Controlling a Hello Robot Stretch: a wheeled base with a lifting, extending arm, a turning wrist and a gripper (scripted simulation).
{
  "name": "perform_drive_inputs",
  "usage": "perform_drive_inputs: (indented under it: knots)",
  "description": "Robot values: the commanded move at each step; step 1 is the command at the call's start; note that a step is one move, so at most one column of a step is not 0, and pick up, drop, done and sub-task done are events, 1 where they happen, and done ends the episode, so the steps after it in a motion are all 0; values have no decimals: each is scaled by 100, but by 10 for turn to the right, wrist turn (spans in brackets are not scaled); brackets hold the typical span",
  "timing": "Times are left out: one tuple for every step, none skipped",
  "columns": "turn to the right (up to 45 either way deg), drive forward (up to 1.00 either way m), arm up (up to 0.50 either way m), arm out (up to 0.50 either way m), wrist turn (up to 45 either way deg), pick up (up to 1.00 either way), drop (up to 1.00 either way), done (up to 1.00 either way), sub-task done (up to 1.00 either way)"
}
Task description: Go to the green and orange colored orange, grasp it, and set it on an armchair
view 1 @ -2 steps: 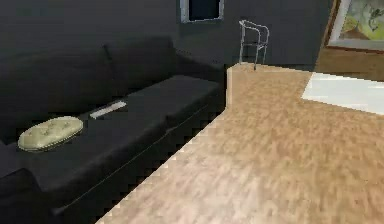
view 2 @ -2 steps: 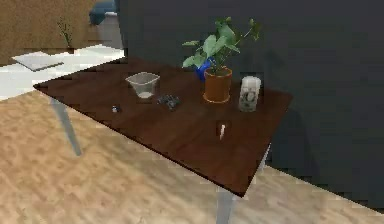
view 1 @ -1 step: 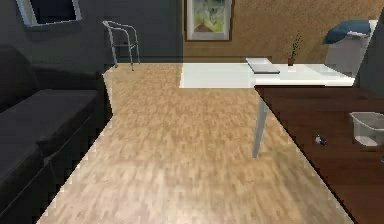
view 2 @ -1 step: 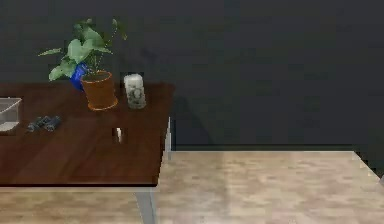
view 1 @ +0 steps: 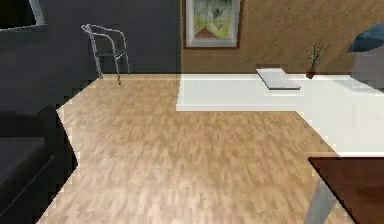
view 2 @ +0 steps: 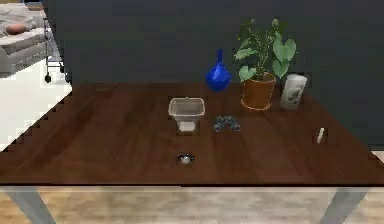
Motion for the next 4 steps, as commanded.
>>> perform_drive_inputs:
  knots:
    - [0,95,0,0,0,0,0,0,0]
    - [450,0,0,0,0,0,0,0,0]
    - [0,45,0,0,0,0,0,0,0]
    - [390,0,0,0,0,0,0,0,0]
